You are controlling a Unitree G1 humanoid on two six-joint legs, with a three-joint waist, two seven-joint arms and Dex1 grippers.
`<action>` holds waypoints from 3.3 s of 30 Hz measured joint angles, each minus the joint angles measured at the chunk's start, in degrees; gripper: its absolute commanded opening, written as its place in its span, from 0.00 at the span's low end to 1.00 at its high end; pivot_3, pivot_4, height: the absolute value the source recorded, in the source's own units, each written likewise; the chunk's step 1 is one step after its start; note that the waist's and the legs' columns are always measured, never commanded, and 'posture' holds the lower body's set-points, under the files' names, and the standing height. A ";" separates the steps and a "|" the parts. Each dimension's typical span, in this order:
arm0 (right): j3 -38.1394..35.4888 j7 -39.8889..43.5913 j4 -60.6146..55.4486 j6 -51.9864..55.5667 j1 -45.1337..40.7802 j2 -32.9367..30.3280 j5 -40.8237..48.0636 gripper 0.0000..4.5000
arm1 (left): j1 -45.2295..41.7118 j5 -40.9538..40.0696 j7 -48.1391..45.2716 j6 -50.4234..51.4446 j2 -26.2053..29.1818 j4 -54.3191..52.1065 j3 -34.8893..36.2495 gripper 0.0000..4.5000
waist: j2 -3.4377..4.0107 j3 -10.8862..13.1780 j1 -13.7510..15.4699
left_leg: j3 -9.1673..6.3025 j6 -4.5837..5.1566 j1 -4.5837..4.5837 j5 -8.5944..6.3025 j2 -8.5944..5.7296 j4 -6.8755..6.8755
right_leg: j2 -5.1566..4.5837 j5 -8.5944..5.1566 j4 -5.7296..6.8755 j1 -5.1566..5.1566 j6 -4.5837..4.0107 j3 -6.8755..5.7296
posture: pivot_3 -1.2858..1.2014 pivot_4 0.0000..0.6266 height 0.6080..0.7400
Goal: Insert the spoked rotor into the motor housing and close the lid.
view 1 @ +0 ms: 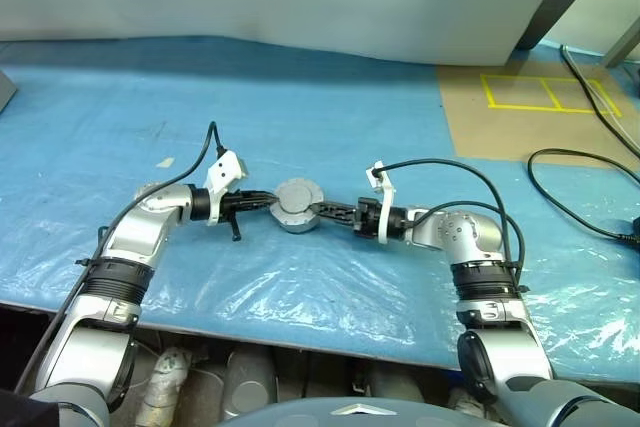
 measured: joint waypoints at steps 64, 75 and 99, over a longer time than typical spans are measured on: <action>-20.44 -20.23 -2.83 7.26 -1.10 11.39 18.99 0.24 | 3.35 -47.13 26.56 47.88 -5.23 -15.47 34.55 0.00 | 0.07 -0.01 -0.96 | -0.28 -0.02 -0.97 0.02 -0.15 0.12 | 0.06 0.13 0.21 -0.76 0.26 -0.44 | 0.52 0.24 1.00; -22.43 -27.00 -4.76 6.67 -5.83 12.06 27.51 0.24 | 4.55 -53.44 28.91 49.35 -7.33 -17.76 33.46 0.68 | 0.07 -0.01 -0.84 | -0.32 -0.03 -1.04 0.02 -0.15 0.11 | 0.06 0.15 0.18 -0.76 0.29 -0.56 | 0.52 0.24 1.00; -17.16 -28.22 -7.68 6.36 -6.67 8.76 33.14 0.24 | -0.88 -53.79 29.65 46.68 -16.84 -9.10 27.68 0.99 | 0.05 -0.01 0.19 | -0.40 -0.04 -1.10 0.03 -0.15 0.37 | 0.04 0.16 0.39 -0.73 0.31 -0.64 | 0.52 0.24 1.00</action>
